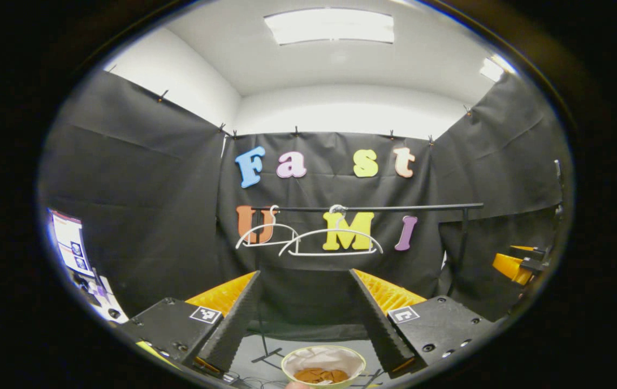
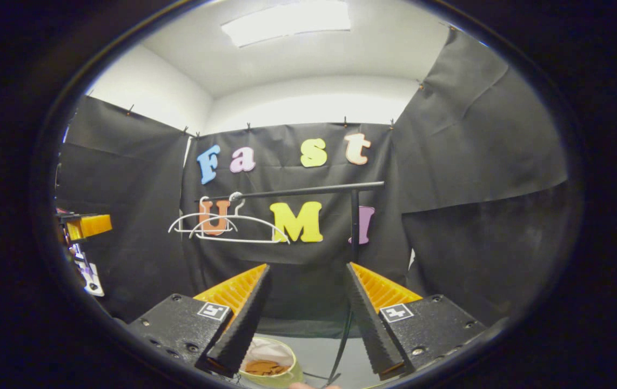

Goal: Grasp the clothes on the hanger with both hands and then place them into the laundry hamper below.

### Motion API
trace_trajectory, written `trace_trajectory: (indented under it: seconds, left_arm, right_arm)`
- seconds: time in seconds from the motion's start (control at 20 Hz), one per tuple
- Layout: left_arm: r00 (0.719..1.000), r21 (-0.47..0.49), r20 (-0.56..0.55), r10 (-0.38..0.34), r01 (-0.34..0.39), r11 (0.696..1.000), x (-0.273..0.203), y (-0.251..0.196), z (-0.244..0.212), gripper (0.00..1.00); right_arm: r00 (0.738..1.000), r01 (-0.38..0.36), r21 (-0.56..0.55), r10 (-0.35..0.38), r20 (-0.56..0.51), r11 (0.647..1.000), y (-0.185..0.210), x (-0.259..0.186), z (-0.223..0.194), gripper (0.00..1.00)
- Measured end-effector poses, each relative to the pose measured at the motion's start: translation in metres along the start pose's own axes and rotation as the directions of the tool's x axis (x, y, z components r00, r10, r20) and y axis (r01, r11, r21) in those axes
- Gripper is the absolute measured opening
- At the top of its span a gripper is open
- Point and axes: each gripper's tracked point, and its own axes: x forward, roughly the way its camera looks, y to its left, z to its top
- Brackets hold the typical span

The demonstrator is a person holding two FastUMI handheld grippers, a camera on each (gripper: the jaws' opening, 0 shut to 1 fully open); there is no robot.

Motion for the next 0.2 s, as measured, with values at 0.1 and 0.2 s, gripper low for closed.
trace_trajectory:
  seconds: [0.1, 0.2]
  left_arm:
    - [1.0, 0.013, 0.022, -0.006, 0.006, 1.0, 0.003, 0.003, 0.007, 1.0]
    - [0.998, 0.027, 0.061, -0.017, 0.015, 1.0, 0.006, 0.007, 0.02, 1.0]
  right_arm:
    - [1.0, 0.014, -0.004, -0.014, 0.01, 1.0, 0.0, -0.002, 0.002, 0.86]
    - [0.999, 0.017, -0.003, -0.017, 0.036, 1.0, 0.003, -0.003, 0.014, 0.92]
